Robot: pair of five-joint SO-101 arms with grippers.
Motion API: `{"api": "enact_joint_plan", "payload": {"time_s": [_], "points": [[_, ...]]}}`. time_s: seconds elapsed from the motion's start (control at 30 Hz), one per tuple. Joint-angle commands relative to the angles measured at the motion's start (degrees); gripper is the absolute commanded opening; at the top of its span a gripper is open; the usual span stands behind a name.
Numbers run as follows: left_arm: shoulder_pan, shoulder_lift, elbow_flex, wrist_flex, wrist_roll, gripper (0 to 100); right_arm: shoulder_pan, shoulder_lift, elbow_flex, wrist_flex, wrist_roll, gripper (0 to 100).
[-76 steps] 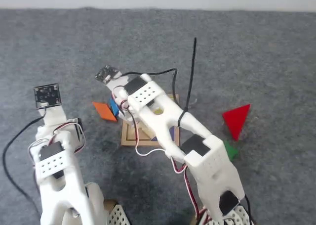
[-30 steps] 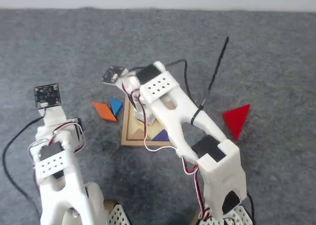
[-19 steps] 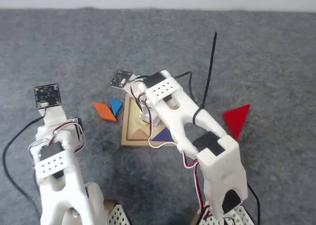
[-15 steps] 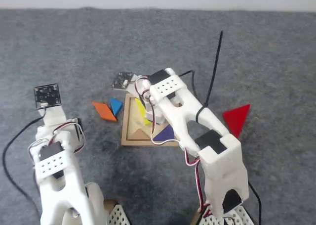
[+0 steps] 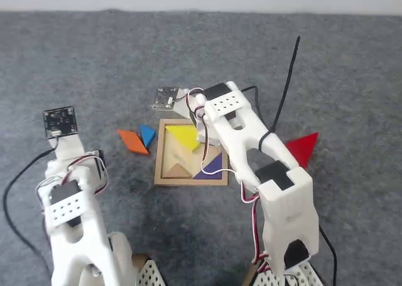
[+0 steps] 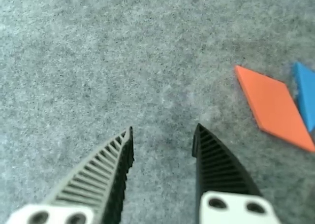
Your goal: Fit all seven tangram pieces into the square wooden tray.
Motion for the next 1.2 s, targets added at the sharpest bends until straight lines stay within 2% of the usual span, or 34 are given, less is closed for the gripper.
{"api": "enact_joint_plan", "payload": {"time_s": [0.0,0.33,0.4,0.57,0.73,0.8,0.93,1.17], "points": [[0.1,-1.8,-2.2,-1.4,0.7,18,0.9,-3.8,-1.8,-5.3,0.9,4.1],[0.1,-1.8,-2.2,-1.4,0.7,18,5.1,-11.2,-2.4,1.9,0.8,4.1],[0.1,-1.8,-2.2,-1.4,0.7,18,4.7,-13.9,-2.1,4.0,-1.4,4.1],[0.1,-1.8,-2.2,-1.4,0.7,18,-2.0,-22.1,3.7,5.3,-9.9,5.2],[0.1,-1.8,-2.2,-1.4,0.7,18,-13.0,-24.8,15.7,-2.9,-17.0,21.4],[0.1,-1.8,-2.2,-1.4,0.7,18,-15.3,-23.6,17.3,-5.6,-17.1,23.1],[0.1,-1.8,-2.2,-1.4,0.7,18,-16.5,-18.7,14.9,-7.9,-20.7,22.2],[0.1,-1.8,-2.2,-1.4,0.7,18,-17.4,-7.5,7.8,-7.4,-21.2,22.0]]}}
